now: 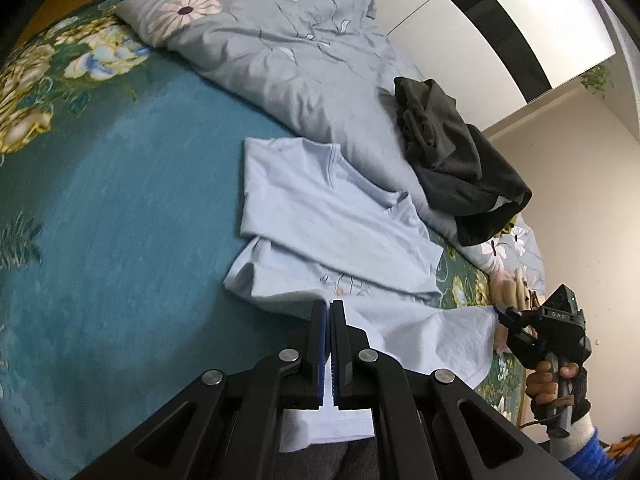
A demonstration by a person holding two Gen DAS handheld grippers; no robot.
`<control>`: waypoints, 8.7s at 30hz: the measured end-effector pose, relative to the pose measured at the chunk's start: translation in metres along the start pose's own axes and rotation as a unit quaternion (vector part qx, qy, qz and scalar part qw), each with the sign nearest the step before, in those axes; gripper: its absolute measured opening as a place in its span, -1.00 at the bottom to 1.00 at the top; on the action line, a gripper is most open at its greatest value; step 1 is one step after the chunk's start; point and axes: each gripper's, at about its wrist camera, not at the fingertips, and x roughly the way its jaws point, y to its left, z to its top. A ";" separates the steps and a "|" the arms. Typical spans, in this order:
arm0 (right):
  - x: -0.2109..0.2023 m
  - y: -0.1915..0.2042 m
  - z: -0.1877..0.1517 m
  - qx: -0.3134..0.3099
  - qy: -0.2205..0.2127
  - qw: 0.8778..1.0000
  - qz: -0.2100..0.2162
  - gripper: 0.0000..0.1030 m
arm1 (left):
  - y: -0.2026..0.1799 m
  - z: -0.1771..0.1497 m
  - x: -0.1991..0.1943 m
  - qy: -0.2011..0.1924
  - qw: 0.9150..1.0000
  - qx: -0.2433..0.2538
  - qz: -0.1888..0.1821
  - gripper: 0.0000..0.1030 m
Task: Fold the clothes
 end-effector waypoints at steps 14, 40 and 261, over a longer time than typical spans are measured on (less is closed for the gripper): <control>0.026 0.000 0.022 -0.016 0.020 0.999 -0.035 -0.98 | 0.002 0.021 0.023 0.006 1.000 0.002 -0.001 -0.96; 0.082 -0.035 0.000 -0.030 0.110 0.993 -0.044 -0.95 | 0.016 0.032 0.039 0.013 1.000 -0.018 0.005 -0.96; 0.094 0.042 0.092 -0.186 0.000 0.963 -0.193 -0.57 | 0.010 0.119 0.142 0.014 0.995 -0.008 0.103 -0.27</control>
